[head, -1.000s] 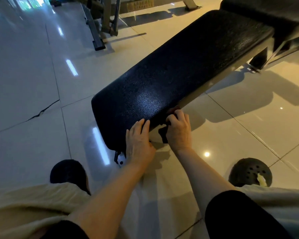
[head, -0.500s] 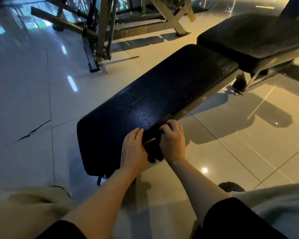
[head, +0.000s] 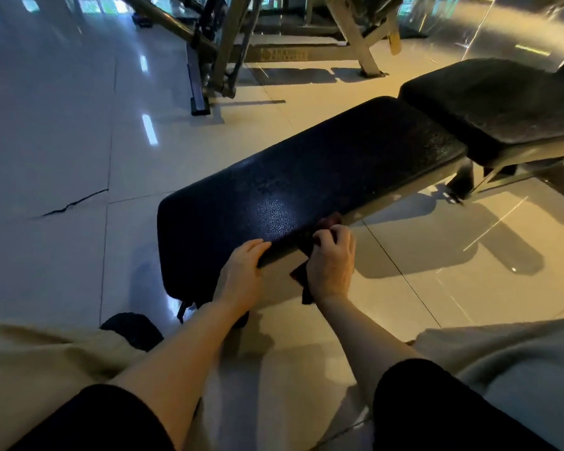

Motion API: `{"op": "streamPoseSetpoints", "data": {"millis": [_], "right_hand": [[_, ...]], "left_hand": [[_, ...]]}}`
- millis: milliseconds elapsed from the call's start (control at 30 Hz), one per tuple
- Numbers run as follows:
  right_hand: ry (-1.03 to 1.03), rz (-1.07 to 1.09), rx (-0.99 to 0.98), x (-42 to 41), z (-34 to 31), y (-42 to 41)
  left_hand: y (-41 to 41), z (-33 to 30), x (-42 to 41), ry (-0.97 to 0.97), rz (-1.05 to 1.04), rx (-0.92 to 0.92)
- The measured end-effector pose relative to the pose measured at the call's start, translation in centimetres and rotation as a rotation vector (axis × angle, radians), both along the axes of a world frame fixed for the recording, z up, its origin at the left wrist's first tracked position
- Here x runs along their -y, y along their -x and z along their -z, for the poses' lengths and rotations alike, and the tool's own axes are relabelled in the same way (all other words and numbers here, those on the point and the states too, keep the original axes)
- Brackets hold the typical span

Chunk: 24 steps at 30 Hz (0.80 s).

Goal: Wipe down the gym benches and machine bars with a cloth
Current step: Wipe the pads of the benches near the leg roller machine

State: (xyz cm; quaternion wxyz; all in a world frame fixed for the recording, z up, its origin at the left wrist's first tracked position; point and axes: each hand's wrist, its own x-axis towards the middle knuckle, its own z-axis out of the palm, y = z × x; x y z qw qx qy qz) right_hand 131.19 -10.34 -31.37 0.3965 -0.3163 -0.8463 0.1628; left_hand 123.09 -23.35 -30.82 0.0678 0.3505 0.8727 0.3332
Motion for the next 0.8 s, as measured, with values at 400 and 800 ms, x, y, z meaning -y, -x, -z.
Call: {"op": "streamPoseSetpoints", "data": {"millis": [400, 800], "right_hand": [[0.213, 0.125, -0.165, -6.6, 1.1, -1.7], [0.154, -0.075, -0.121, -9.8, 0.6, -3.3]], "left_hand": [[-1.7, -0.1, -4.4, -0.056, 0.017, -0.166], [-3.9, -0.5, -11.7, -0.048, 0.056, -0.212]]}}
